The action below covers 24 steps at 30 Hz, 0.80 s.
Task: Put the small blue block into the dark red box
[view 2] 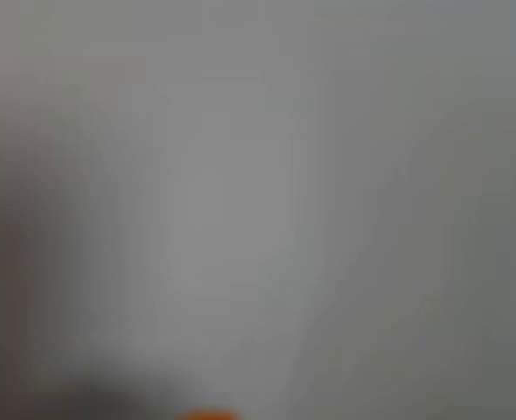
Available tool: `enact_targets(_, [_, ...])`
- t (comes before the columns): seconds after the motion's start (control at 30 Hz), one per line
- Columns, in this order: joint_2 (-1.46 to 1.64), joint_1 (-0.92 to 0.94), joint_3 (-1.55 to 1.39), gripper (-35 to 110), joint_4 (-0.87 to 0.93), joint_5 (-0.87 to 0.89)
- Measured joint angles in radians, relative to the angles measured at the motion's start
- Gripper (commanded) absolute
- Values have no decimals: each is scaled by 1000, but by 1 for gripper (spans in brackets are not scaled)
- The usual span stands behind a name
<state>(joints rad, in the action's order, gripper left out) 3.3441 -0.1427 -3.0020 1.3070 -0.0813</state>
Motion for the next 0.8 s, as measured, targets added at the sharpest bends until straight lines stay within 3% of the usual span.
enact_targets(0.43, [0,-14,0,0,0,0])
enact_targets(0.63, [0,-15,0,9,9,14])
enact_targets(0.8, [-55,-161,48,12,-20,64])
